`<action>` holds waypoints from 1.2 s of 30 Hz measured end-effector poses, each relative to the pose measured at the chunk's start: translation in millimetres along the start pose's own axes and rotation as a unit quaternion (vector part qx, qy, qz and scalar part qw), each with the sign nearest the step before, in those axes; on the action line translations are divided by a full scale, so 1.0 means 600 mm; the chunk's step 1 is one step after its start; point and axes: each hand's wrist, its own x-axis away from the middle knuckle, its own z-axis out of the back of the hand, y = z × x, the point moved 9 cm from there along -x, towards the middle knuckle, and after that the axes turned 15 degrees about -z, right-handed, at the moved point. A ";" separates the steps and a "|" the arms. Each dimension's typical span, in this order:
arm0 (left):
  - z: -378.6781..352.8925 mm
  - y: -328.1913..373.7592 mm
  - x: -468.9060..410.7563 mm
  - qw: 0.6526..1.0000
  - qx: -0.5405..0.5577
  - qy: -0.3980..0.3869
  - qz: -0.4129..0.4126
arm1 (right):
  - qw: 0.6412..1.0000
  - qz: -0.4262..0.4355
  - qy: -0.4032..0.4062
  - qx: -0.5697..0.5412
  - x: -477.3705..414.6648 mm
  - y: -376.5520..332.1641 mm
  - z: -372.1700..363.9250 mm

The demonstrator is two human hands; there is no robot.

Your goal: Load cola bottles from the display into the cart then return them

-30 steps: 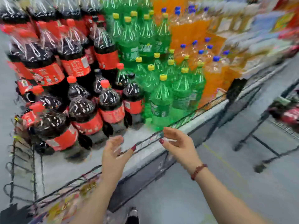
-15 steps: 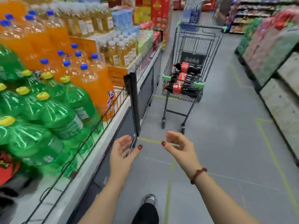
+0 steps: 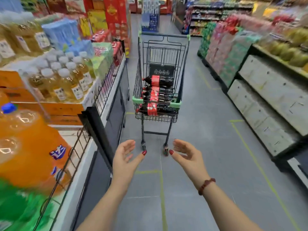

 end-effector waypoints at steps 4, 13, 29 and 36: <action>-0.049 -0.045 -0.074 1.000 0.000 -0.011 0.018 | 0.999 -0.013 0.025 -0.015 -0.093 -0.006 0.025; -0.193 -0.138 -0.267 0.999 -0.023 0.004 0.044 | 0.999 -0.027 0.014 -0.044 -0.372 -0.036 0.102; -0.394 -0.242 -0.651 0.997 -0.044 0.027 0.055 | 0.999 -0.025 -0.017 -0.014 -0.830 -0.177 0.150; -0.433 -0.318 -0.861 0.994 -0.082 0.021 0.062 | 0.999 -0.020 -0.027 0.014 -1.021 -0.253 0.126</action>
